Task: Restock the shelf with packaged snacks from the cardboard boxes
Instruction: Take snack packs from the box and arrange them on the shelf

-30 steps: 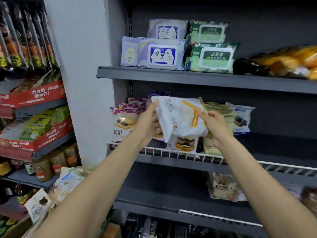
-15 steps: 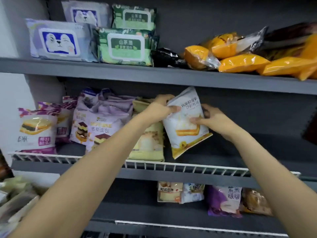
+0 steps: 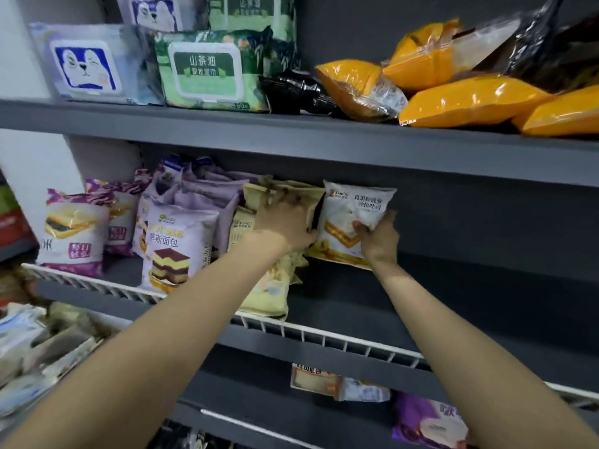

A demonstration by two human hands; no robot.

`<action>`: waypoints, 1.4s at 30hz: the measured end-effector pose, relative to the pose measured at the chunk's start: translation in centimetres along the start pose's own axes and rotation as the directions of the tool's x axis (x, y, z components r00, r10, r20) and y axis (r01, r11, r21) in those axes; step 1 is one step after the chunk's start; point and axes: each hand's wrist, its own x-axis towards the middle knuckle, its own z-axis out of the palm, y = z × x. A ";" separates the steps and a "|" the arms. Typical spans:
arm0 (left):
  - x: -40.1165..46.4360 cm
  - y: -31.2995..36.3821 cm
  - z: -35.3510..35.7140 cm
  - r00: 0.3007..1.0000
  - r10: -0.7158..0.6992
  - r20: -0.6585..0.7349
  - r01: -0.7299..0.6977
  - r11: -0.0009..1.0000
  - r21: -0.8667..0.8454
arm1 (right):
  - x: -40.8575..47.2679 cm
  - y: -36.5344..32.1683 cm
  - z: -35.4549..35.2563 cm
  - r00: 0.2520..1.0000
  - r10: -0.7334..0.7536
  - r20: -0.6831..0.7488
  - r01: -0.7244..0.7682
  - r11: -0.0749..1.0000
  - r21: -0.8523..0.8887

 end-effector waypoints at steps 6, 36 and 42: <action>0.2 0.2 0.3 0.999 -0.032 -0.008 0.032 0.999 0.005 | -0.4 1.8 3.3 0.971 -0.204 -0.124 0.075 0.755 -0.651; -26.8 -24.8 -2.5 0.827 -0.543 -0.143 0.460 0.802 -0.382 | -27.6 -17.6 17.9 0.487 -0.512 0.708 0.707 0.706 0.024; -44.2 -39.6 1.1 0.676 -0.734 0.057 0.711 0.631 -0.309 | -45.3 -19.5 31.1 0.244 -0.356 0.902 0.672 0.733 0.108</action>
